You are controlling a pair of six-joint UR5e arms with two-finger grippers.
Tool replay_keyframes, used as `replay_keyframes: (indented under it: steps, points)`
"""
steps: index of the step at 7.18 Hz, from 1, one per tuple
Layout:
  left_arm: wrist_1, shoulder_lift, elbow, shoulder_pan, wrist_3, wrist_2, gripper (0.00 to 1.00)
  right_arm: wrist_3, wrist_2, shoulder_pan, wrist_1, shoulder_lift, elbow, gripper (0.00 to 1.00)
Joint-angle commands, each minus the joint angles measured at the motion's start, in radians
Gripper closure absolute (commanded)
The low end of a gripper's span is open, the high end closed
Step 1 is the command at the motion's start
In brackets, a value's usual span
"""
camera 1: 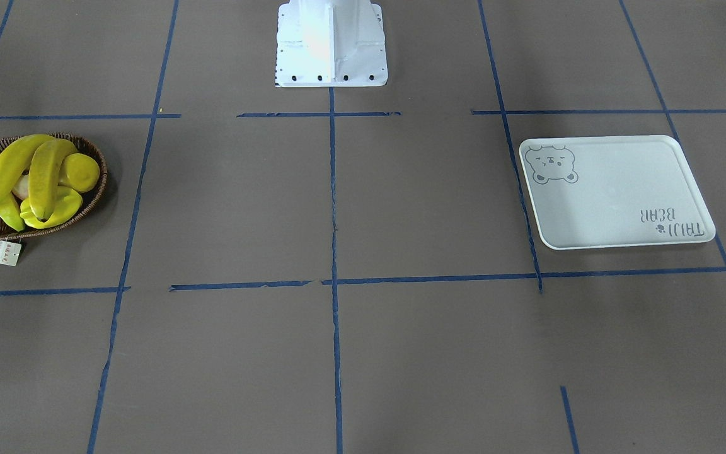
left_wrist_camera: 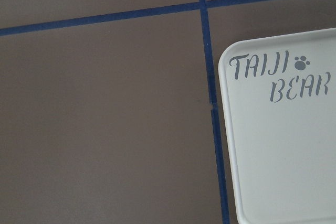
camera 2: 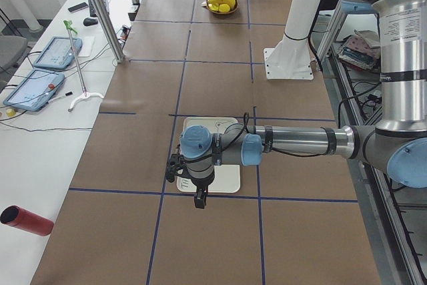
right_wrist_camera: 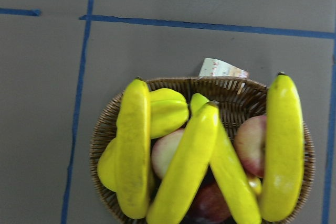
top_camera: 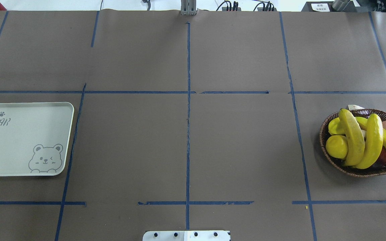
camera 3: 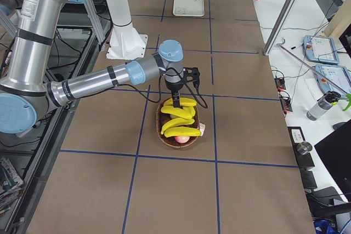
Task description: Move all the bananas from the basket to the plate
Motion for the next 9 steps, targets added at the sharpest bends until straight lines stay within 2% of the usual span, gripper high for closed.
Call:
replay_keyframes:
  steps: [1, 3, 5, 9]
  points:
    - [0.000, 0.001, 0.001, 0.000, -0.002, 0.000, 0.01, 0.280, -0.147, -0.222, 0.175, -0.004, 0.002, 0.00]
    - [0.000, 0.000, 0.001, 0.002, -0.002, 0.000, 0.01, 0.284, -0.209, -0.322, 0.199, 0.013, -0.050, 0.02]
    - [-0.002, 0.001, 0.001, 0.002, 0.000, -0.001, 0.01, 0.283, -0.224, -0.355, 0.199, 0.051, -0.111, 0.09]
    - [-0.002, 0.000, 0.001, 0.002, 0.000, -0.001, 0.01, 0.275, -0.292, -0.409, 0.194, 0.059, -0.142, 0.14]
